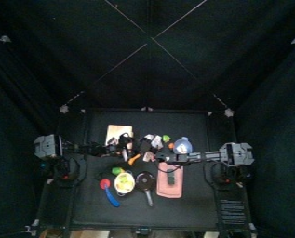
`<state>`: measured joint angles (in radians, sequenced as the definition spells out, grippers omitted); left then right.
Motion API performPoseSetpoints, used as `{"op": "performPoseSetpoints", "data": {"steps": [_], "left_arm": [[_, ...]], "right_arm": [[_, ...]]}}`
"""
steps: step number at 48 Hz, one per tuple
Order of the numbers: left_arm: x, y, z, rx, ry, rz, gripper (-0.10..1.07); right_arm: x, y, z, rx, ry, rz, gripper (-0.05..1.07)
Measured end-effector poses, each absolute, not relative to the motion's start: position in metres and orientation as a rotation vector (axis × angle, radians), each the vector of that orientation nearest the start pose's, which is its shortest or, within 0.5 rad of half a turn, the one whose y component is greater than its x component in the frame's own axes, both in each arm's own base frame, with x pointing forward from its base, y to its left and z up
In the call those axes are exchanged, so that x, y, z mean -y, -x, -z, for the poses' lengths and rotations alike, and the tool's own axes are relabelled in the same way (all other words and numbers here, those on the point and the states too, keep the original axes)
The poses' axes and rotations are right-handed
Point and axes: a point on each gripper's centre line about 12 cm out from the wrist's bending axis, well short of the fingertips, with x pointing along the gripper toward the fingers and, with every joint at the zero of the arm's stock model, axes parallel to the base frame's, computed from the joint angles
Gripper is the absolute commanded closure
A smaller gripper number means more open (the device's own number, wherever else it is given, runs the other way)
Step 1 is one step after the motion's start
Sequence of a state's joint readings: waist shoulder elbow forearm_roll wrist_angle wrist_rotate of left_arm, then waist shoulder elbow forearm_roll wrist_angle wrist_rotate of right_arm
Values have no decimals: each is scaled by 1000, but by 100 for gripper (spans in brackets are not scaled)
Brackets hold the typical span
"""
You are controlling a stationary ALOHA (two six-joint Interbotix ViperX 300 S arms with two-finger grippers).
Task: Pull out knife sharpener
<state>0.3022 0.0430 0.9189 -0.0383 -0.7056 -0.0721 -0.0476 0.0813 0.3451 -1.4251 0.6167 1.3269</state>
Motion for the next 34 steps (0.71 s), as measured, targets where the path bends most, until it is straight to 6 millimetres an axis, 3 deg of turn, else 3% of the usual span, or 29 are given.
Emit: {"op": "performPoseSetpoints", "data": {"steps": [34], "left_arm": [[-117,-355,-146,-240,90,-353,-5]], "right_arm": [[90,-436,-246,-546,201,629,39]]}}
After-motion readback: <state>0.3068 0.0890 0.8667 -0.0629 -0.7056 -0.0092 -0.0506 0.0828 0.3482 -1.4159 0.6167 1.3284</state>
